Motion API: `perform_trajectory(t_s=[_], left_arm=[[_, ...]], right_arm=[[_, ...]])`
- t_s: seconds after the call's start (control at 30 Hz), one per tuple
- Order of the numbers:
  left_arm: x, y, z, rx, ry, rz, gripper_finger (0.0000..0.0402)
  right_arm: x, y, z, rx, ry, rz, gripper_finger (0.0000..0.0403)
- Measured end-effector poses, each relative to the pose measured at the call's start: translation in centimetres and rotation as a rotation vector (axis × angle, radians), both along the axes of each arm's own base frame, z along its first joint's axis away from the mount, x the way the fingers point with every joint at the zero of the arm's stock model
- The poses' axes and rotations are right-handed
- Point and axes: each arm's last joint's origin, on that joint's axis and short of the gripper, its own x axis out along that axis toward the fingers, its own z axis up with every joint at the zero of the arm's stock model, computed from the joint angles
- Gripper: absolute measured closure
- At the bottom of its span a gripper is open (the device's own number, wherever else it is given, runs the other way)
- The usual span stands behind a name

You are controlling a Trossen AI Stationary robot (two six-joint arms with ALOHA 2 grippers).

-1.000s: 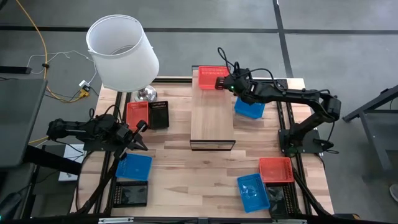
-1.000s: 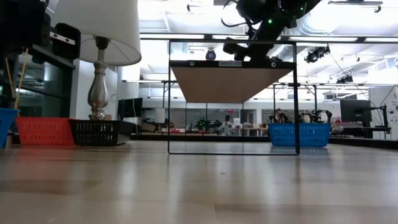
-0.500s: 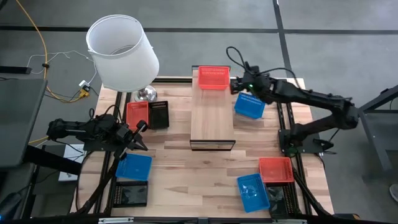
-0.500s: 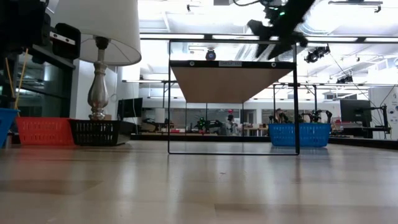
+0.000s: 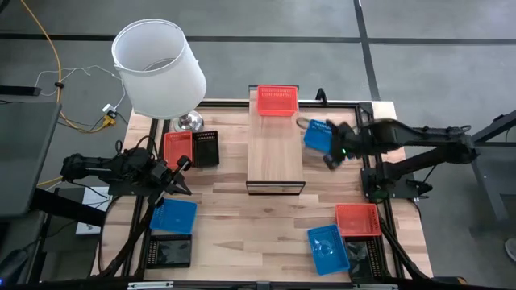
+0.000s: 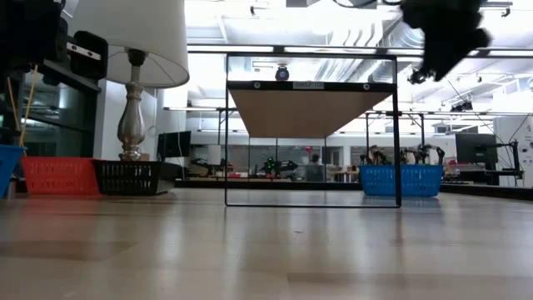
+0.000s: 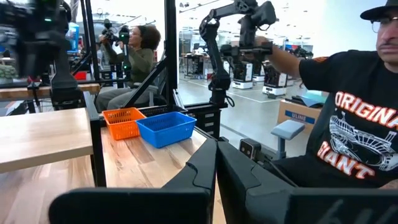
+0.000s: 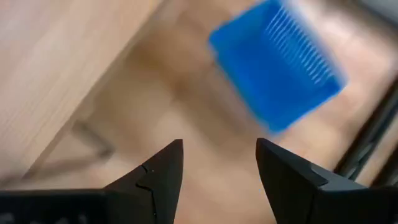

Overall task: Stack baskets on shelf by color
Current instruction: Stack the right orange bin on top of the orange bin on the shelf

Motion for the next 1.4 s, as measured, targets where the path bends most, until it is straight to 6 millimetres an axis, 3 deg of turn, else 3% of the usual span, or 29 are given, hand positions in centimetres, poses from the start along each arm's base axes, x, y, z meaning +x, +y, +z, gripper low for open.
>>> perform_trajectory(t_s=[0.13, 0.4, 0.8, 1.13, 1.4], left_arm=[[0.0, 0.0, 0.0, 0.000, 0.000, 0.000, 0.0401], [0.0, 0.0, 0.0, 0.000, 0.000, 0.000, 0.0401], [0.0, 0.0, 0.0, 0.000, 0.000, 0.000, 0.0401], [0.0, 0.0, 0.0, 0.000, 0.000, 0.000, 0.0401], [0.0, 0.0, 0.0, 0.000, 0.000, 0.000, 0.0401]], right_arm=[[-0.8, 2.9, -0.3, 0.151, 0.040, -0.009, 0.0212], [-1.0, 8.8, -1.7, 0.227, 0.087, -0.124, 0.0212], [0.3, 16.8, -7.7, 0.143, 0.216, -0.317, 0.0213], [1.8, 18.9, -11.8, 0.048, 0.264, -0.386, 0.0213], [1.1, 18.2, -11.5, -0.012, 0.345, -0.425, 0.0213]])
